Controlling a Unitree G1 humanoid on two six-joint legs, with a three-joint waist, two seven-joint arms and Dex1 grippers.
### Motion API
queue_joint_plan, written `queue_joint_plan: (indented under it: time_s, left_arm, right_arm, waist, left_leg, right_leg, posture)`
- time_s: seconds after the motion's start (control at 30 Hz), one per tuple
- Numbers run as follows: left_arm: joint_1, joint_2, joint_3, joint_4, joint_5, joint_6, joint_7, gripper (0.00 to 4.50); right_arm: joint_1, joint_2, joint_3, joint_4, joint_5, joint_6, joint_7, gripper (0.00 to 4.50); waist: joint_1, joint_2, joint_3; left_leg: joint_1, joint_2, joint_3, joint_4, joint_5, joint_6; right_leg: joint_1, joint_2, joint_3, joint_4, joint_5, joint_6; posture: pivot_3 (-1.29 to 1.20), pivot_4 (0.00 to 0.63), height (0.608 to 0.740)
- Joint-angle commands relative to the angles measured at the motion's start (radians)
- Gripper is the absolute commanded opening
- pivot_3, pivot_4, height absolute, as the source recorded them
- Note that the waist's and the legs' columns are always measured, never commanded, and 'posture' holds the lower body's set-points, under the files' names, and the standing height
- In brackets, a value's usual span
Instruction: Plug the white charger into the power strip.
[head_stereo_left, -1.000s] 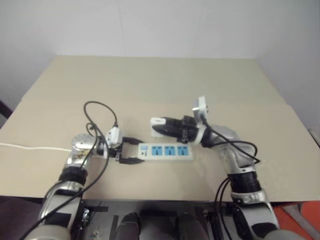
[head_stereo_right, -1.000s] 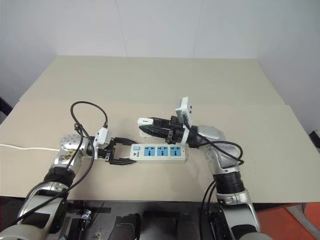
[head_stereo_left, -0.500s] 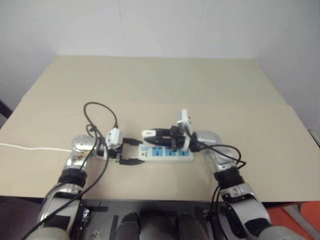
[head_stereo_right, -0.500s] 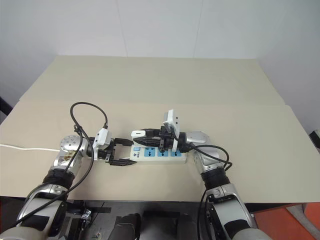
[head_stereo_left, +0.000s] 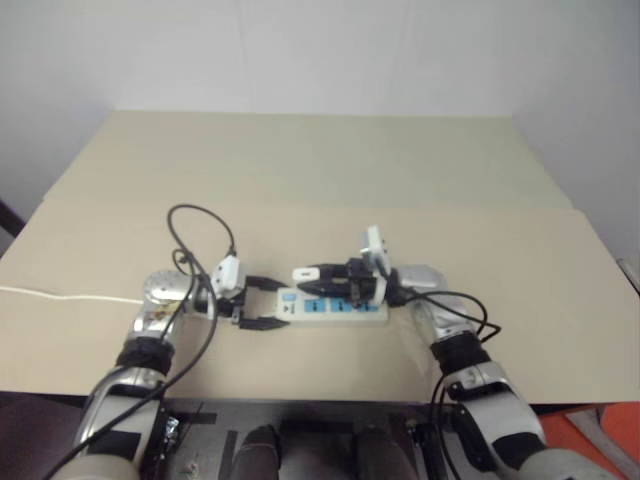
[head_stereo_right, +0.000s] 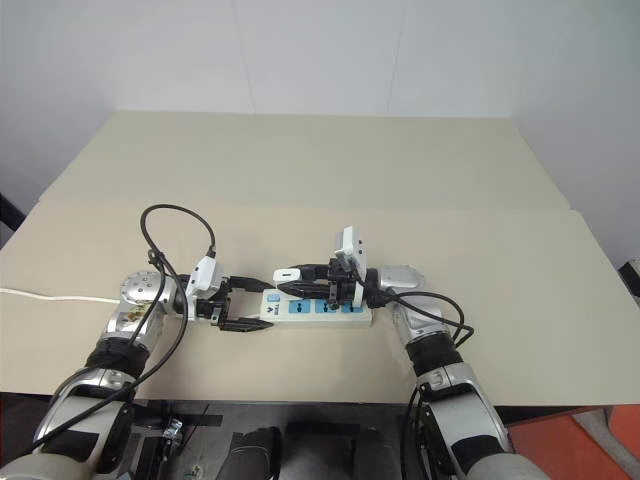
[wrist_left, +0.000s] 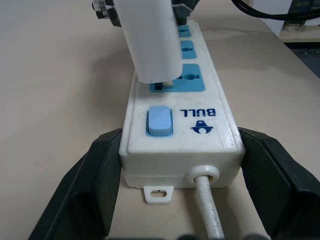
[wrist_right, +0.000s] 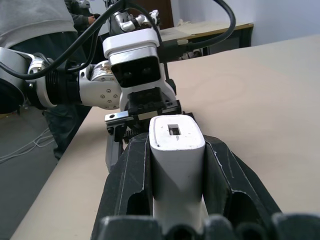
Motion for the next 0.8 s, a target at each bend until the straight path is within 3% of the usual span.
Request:
queue_joint_plan:
  time_s: [0.03,0.8]
  left_arm:
    - [0.009,0.008,-0.002,-0.025,-0.006,0.007,-0.003,3.22]
    - [0.015,0.021,0.000,-0.034,-0.005,0.012,-0.003,3.22]
  right_arm:
    - [-0.016,-0.018,-0.023,0.033,-0.002,-0.042,0.031,1.09]
    - [-0.025,-0.043,-0.005,0.267,-0.073,-0.239,0.091,1.09]
  waist:
    - [0.000,0.000,0.000]
    - [0.000,0.000,0.000]
  left_leg:
    - [0.000,0.000,0.000,0.000,0.000,0.000]
    - [0.001,0.000,0.000,0.000,0.000,0.000]
  right_leg:
    - [0.000,0.000,0.000,0.000,0.000,0.000]
    - [0.002,0.000,0.000,0.000,0.000,0.000]
  posture:
    - [0.00,0.150,0.740]
    - [0.00,0.150,0.740]
